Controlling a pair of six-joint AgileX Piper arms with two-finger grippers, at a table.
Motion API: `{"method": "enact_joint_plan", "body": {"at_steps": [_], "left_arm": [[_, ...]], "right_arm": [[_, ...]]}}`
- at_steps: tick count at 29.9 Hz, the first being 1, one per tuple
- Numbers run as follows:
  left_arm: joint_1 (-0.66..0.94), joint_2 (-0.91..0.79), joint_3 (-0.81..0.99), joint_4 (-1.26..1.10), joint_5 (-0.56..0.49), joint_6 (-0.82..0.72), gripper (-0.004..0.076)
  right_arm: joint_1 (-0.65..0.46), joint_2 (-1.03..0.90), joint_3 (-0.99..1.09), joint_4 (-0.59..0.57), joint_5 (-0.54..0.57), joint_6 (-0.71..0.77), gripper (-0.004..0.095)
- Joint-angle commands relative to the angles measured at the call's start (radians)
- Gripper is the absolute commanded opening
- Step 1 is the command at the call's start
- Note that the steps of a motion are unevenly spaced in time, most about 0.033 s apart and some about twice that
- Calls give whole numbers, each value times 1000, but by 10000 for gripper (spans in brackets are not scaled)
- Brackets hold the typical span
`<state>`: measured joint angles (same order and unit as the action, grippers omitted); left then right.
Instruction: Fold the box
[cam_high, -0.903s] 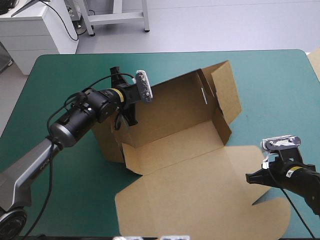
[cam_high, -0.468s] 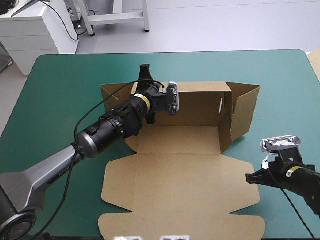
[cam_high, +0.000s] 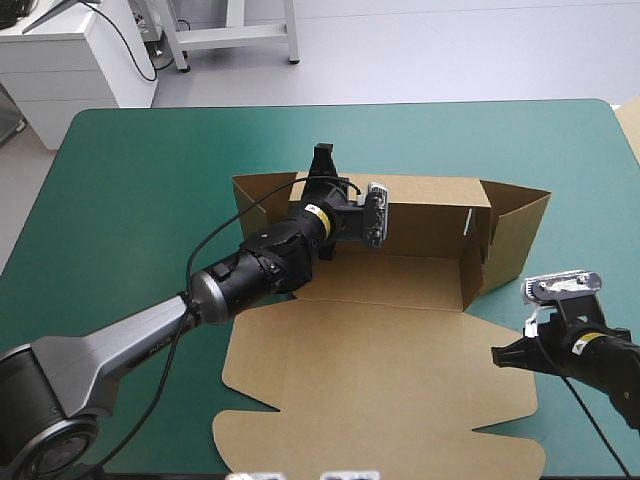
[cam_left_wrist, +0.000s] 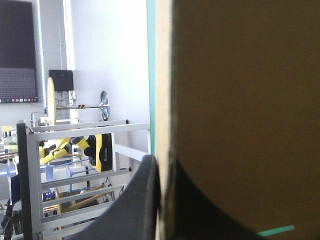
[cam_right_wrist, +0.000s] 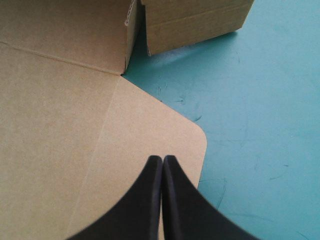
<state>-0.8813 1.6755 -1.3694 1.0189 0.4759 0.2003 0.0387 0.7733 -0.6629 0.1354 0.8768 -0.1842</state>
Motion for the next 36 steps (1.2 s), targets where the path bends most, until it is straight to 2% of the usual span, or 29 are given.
{"method": "enact_joint_plan", "body": {"at_steps": [1, 6, 9, 17, 23, 30, 36], "left_arm": [[-10, -23, -29, 73, -18, -120, -8], [-25, -19, -2, 273, -4, -333, -8], [-50, -19, 18, 378, 9, -411, -8], [-112, -19, 118, 476, 63, -455, -8], [-134, -19, 178, 623, 114, -625, -8], [-140, -19, 178, 626, 135, -629, -8], [-140, -19, 178, 621, 137, -631, -8]], "right_arm": [[-9, -4, -59, 9, -38, -11, -21], [-9, -2, -138, 5, -38, -4, -19], [-9, 24, -186, 7, -38, 5, -19], [-9, 150, -337, 9, -38, 15, -19], [-9, 242, -509, 2, -32, 20, -19], [-9, 428, -752, -77, 4, 43, -19], [-9, 608, -883, -99, 11, 48, -20]]}}
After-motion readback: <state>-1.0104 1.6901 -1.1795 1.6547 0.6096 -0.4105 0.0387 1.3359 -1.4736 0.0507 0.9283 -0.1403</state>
